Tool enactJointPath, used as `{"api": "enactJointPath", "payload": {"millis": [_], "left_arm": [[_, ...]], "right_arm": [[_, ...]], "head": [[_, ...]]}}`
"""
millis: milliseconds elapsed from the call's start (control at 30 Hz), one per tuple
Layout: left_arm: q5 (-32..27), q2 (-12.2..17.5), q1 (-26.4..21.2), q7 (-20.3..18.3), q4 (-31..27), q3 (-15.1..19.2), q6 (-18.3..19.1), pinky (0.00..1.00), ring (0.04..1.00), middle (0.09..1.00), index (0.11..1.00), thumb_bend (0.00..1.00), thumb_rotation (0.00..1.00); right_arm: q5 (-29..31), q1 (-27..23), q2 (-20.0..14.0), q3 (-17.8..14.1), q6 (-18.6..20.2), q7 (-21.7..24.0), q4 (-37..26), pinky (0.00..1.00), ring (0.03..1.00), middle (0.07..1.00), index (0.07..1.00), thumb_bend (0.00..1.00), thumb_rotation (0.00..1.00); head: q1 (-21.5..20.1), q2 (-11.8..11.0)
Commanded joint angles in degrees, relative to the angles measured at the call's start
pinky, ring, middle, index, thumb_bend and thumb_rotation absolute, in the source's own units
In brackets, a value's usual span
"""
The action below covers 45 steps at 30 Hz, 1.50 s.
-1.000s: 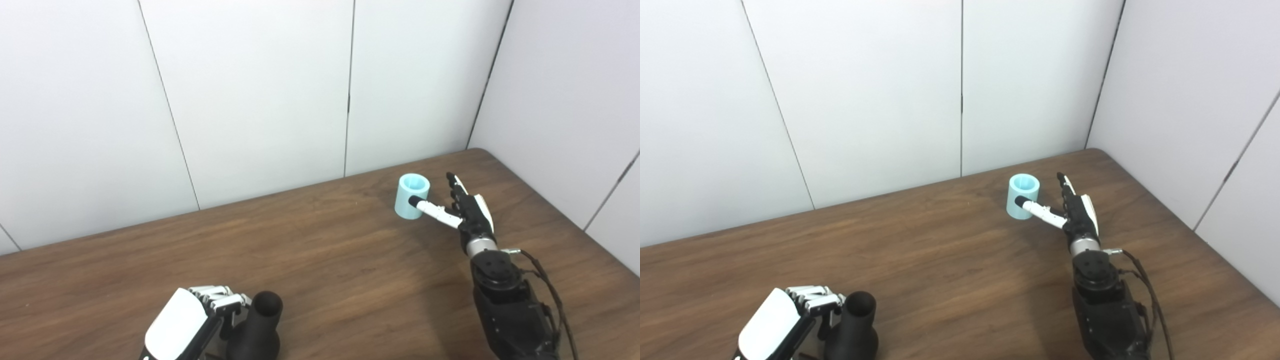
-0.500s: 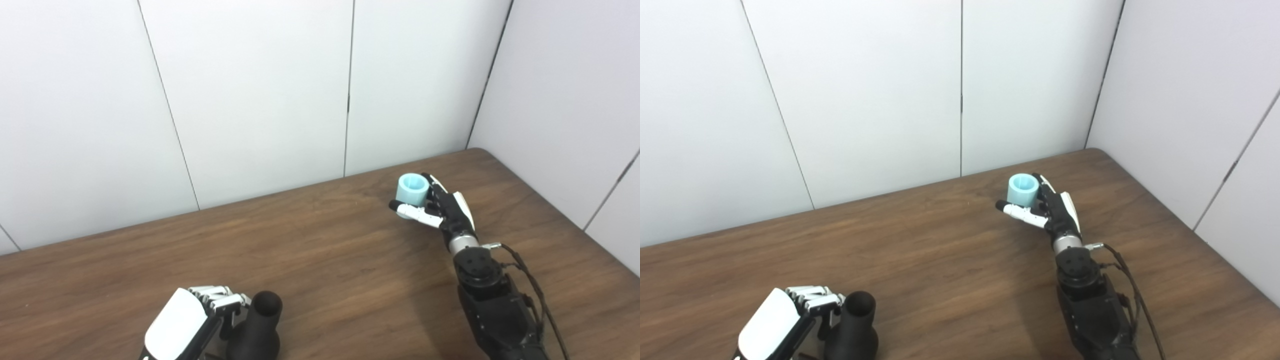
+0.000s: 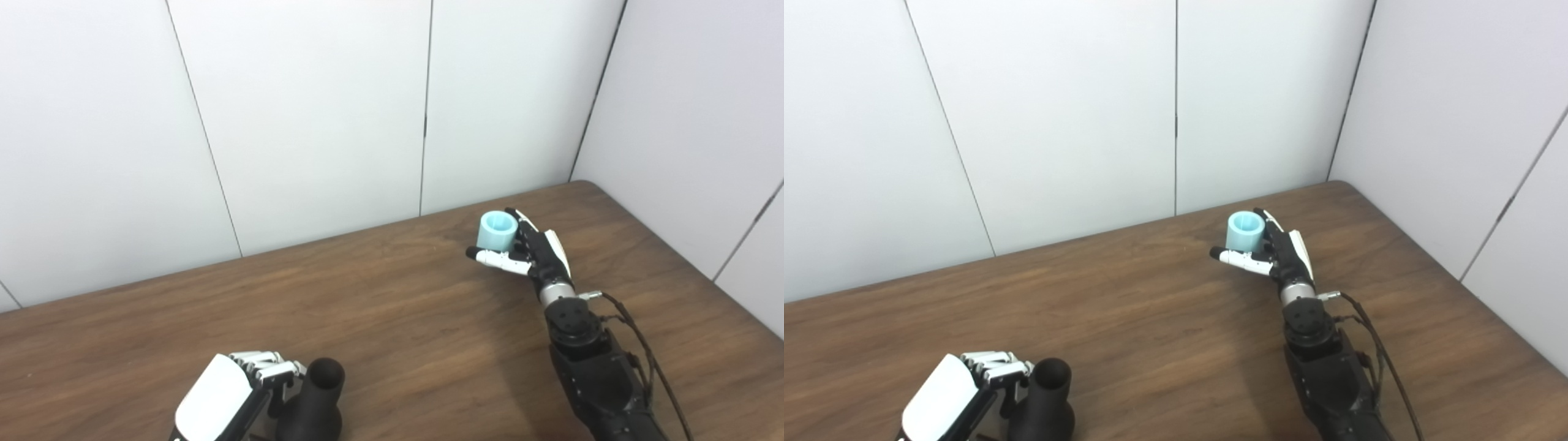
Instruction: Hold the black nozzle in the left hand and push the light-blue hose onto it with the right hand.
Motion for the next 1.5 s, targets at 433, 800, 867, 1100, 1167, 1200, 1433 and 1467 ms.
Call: {"api": "enactJointPath", "payload": {"millis": [433,800,867,1100,1167,1200,1433,1467], "left_arm": [[-1.48,-1.53,14.96,0.58,6.47,-4.38,-1.06,0.38,0.506,0.485,0.491,0.52,0.00],[-1.14,-1.55,15.24,0.11,6.02,-3.97,-1.06,0.38,0.506,0.486,0.490,0.52,0.00],[-1.17,-1.55,15.40,-0.65,5.84,-3.58,-1.06,0.38,0.507,0.485,0.491,0.52,0.00],[-1.32,-1.71,15.54,-1.57,5.70,-3.07,-1.06,0.38,0.507,0.486,0.490,0.52,0.00],[-1.31,-1.74,15.55,-1.82,5.65,-2.96,-1.06,0.38,0.506,0.484,0.492,0.52,0.00],[-1.30,-1.75,15.58,-1.91,5.61,-2.90,-1.06,0.38,0.506,0.484,0.493,0.52,0.00],[-1.47,-1.84,15.40,-2.92,5.85,-2.82,-1.06,0.38,0.508,0.484,0.493,0.52,0.00],[-1.71,-1.83,15.30,-2.99,5.95,-2.95,-1.06,0.38,0.509,0.484,0.493,0.52,0.00]], "right_arm": [[-0.39,-5.56,0.07,-0.46,-8.49,-6.56,4.13,0.76,0.795,0.790,0.751,0.86,0.10],[-3.49,-5.51,0.35,0.44,-12.69,-12.90,5.77,0.49,0.560,0.601,0.520,0.56,0.09],[-4.62,-5.54,0.31,0.75,-12.25,-14.00,5.89,0.40,0.487,0.536,0.500,0.53,0.05],[-6.51,-4.72,0.26,1.76,-10.80,-15.12,4.16,0.23,0.336,0.461,0.505,0.53,0.00],[-6.64,-4.58,0.18,1.75,-11.48,-15.33,4.47,0.22,0.321,0.449,0.512,0.52,0.00],[-6.64,-4.53,0.17,1.74,-11.71,-15.39,4.58,0.22,0.326,0.454,0.509,0.53,0.00],[-7.24,-3.62,0.21,2.14,-11.67,-15.14,2.93,0.27,0.382,0.473,0.498,0.53,0.00],[-7.61,-3.43,0.09,2.42,-12.07,-15.08,2.76,0.25,0.361,0.455,0.508,0.53,0.00]], "head": [[0.03,0.51],[0.03,0.57],[0.03,0.57],[-0.21,0.66],[-0.21,0.66],[-0.21,0.66],[-0.41,0.64],[-0.41,0.64]]}}
